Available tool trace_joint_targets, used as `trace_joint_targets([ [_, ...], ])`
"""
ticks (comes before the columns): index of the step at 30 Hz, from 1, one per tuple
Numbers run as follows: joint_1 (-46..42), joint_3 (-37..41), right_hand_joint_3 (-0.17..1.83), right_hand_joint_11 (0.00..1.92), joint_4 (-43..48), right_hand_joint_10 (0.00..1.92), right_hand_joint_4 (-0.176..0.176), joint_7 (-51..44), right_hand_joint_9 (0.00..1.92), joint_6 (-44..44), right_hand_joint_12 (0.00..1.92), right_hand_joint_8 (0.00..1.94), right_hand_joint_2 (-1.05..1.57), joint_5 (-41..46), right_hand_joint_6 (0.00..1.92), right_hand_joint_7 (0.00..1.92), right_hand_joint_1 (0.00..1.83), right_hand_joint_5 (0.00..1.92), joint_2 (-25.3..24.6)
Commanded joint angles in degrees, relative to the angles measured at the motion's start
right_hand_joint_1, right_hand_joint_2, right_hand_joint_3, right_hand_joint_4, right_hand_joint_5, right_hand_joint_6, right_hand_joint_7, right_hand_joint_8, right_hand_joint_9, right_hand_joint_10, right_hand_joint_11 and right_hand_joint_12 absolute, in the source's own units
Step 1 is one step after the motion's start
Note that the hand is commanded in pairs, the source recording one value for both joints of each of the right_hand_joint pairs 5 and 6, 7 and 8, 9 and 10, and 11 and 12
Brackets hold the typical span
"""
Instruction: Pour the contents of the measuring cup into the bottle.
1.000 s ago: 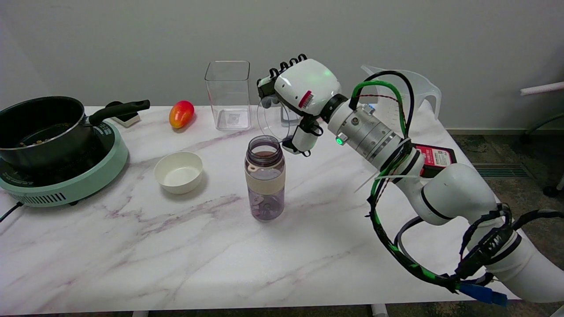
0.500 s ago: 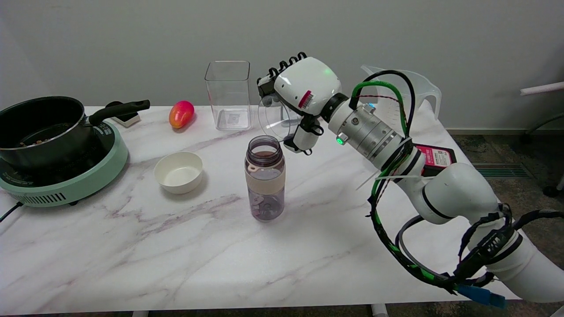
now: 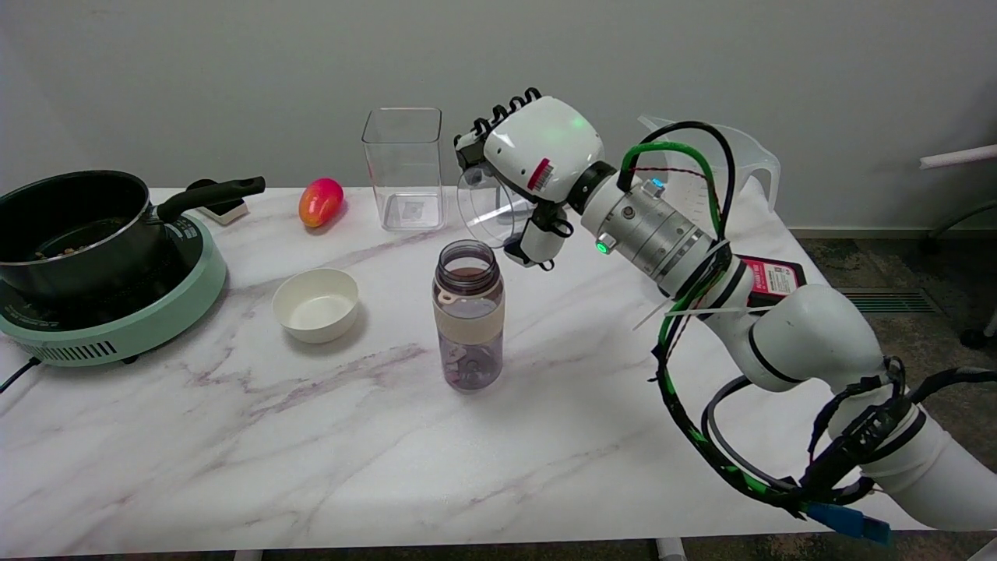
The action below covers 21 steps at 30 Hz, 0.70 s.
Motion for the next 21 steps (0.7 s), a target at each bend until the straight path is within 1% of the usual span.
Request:
trace_joint_targets([
  [1,0.9,0.3,1.25,0.92,-0.3,1.18,0.0,0.1,1.18,-1.3,0.92,1.27,0.16,-1.1,0.99,1.27,1.53,0.99,1.0],
  [21,1.0,0.6,1.29,0.9,-0.9,1.16,0.0,0.2,1.16,-2.8,0.9,1.25,0.11,-5.6,0.95,1.25,1.53,0.95,1.4],
])
